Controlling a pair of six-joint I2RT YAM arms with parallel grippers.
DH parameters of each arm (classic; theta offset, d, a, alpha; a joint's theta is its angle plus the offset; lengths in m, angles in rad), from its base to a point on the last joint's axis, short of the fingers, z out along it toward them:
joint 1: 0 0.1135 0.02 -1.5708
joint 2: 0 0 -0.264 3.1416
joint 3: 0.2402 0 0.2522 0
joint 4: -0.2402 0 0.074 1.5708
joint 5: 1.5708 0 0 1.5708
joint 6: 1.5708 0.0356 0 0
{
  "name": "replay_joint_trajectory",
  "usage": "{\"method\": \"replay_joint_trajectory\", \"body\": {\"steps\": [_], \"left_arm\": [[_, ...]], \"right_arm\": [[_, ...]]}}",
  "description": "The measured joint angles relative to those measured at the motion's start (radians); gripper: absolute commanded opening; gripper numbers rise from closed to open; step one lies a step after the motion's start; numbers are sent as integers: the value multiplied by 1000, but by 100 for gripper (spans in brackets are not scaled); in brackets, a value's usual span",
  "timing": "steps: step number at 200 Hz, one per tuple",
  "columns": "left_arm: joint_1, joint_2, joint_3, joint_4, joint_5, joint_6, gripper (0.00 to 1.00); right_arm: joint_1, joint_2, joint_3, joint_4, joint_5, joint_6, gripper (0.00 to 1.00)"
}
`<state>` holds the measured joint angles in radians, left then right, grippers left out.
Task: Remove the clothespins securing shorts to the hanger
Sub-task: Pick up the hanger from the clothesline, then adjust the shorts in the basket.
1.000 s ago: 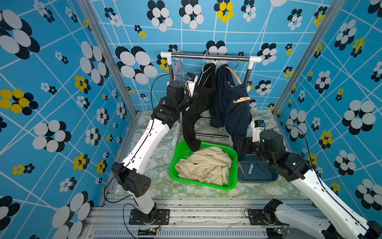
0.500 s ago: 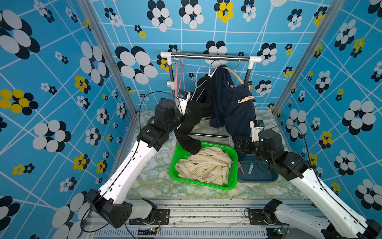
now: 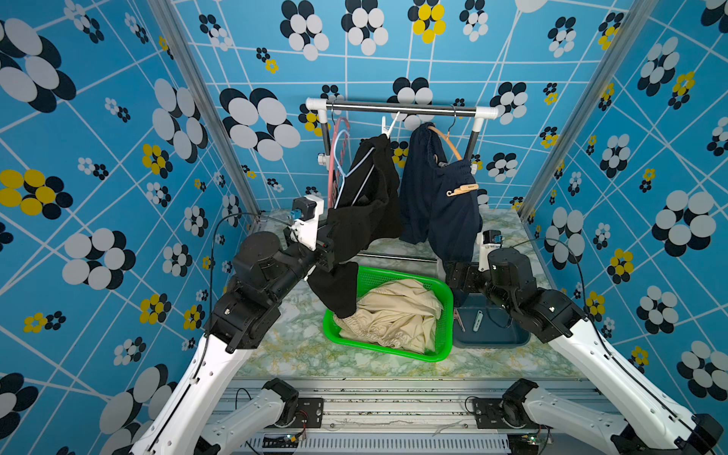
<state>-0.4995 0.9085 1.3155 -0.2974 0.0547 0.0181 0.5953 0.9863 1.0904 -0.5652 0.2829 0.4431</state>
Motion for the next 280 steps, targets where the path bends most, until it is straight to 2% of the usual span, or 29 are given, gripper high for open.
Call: {"method": "replay_joint_trajectory", "body": {"steps": [56, 97, 156, 190, 250, 280], "left_arm": [[0, -168, -18, 2, 97, -9, 0], [0, -274, -16, -65, 152, 3, 0], [0, -309, -18, -116, 253, 69, 0], [0, -281, -77, -24, 357, 79, 0], [1, -62, -98, 182, 522, 74, 0], [38, -15, -114, 233, 576, 68, 0]], "right_arm": [[-2, -40, -2, -3, 31, 7, 99], [-2, -63, -2, -3, 30, 7, 99], [-2, -84, -8, -3, 18, 7, 99], [-3, -102, -21, -6, 24, 7, 99], [-3, -195, -36, -46, 58, 7, 99], [-3, -226, -45, -53, 60, 7, 99]]}}
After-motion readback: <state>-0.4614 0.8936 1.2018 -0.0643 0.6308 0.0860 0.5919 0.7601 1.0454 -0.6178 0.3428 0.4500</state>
